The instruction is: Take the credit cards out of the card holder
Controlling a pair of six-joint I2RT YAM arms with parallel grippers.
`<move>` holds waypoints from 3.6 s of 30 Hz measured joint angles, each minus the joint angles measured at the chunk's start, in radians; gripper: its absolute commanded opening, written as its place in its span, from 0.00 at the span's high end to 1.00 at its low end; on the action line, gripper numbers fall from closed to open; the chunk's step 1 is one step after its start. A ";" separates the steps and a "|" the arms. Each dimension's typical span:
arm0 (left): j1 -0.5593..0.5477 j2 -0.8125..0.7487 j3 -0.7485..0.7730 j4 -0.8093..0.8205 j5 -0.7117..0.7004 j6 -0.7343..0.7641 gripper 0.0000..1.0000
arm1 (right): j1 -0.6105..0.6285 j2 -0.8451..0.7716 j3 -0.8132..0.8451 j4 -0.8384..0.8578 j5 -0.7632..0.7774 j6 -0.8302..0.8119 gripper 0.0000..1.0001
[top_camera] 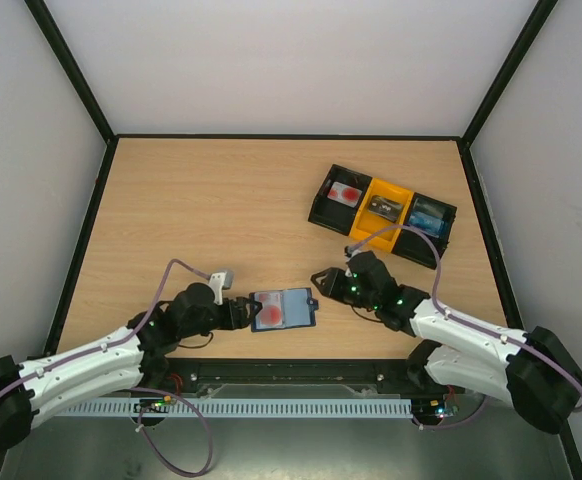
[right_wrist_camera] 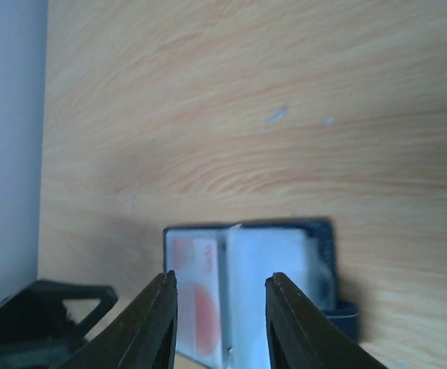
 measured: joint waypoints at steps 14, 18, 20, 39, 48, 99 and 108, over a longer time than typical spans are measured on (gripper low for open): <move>0.142 -0.103 -0.152 0.177 0.160 -0.187 0.29 | 0.312 0.330 0.140 0.086 0.107 0.037 0.68; 0.148 -0.145 -0.152 0.171 0.164 -0.203 0.28 | 0.345 0.405 0.177 0.104 0.118 0.035 0.72; 0.148 -0.152 -0.151 0.159 0.162 -0.204 0.28 | 0.356 0.444 0.187 0.105 0.122 0.034 0.73; 0.152 -0.010 -0.151 0.180 0.227 -0.215 0.29 | 0.381 0.564 0.160 0.197 0.195 0.055 0.98; 0.179 0.011 -0.159 0.309 0.232 -0.283 0.33 | 0.381 0.599 0.015 0.536 0.166 0.140 0.98; 0.288 0.121 -0.169 0.360 0.320 -0.274 0.19 | 0.381 0.788 -0.003 0.895 0.017 0.230 0.98; 0.288 0.121 -0.168 0.454 0.375 -0.332 0.20 | 0.380 0.788 -0.003 0.900 0.011 0.233 0.93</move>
